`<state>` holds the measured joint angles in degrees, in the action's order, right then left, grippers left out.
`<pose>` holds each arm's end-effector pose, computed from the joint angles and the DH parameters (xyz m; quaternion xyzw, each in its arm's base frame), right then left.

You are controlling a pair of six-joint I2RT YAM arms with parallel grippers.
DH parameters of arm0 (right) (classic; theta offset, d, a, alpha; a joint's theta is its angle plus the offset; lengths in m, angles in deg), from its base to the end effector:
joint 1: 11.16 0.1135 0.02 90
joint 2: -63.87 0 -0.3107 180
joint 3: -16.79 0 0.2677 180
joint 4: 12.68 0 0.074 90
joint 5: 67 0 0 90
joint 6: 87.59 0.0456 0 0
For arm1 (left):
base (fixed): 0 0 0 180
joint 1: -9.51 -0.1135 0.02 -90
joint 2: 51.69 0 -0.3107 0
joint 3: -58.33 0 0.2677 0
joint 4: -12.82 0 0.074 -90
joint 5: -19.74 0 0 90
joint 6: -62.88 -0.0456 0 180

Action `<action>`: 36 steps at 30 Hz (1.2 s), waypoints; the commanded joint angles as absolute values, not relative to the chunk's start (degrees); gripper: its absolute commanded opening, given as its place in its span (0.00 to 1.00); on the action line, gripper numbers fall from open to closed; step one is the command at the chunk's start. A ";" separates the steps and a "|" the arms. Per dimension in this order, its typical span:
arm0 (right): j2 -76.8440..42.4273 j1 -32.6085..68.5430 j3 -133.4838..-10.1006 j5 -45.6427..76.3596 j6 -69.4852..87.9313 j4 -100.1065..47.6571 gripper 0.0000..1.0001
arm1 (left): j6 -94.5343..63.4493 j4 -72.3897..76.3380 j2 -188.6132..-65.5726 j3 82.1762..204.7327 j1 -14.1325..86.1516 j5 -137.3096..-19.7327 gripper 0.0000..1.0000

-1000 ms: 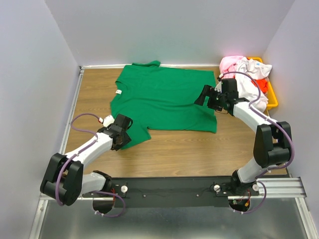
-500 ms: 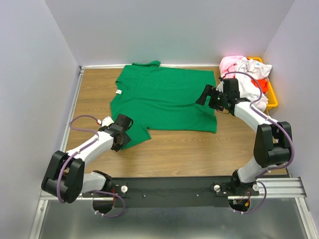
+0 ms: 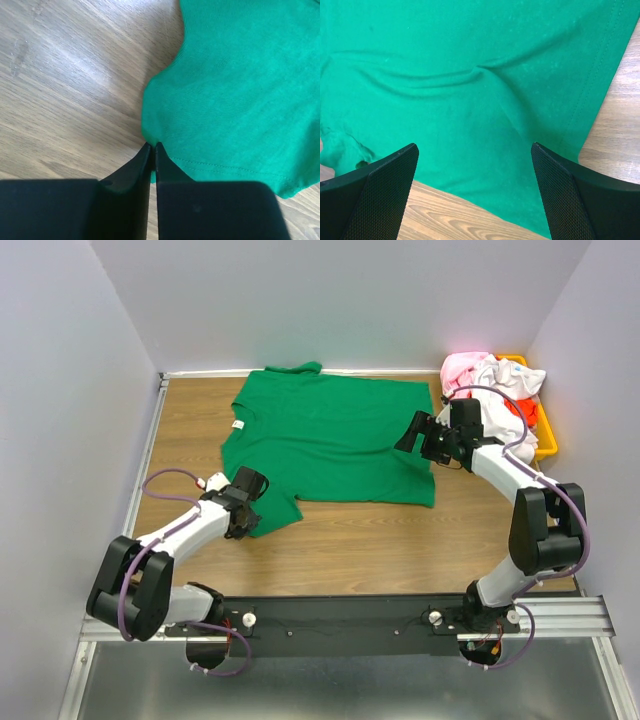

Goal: Fold and stack the t-shirts
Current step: Fold the tshirt

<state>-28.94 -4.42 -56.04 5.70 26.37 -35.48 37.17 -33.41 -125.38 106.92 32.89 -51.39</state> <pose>0.3689 0.0573 0.2525 0.0761 0.9047 0.2377 0.3453 0.2011 -0.0709 0.1872 -0.3651 0.9027 0.0059 0.2275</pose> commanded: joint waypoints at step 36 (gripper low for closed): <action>-12.77 -4.83 -34.48 18.34 29.83 -48.12 0.64 | 23.06 -23.77 -94.31 103.37 34.29 -48.73 0.00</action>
<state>-14.50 -4.48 -36.15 18.64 28.54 -45.73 23.71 -25.30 -95.65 104.26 33.76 -49.22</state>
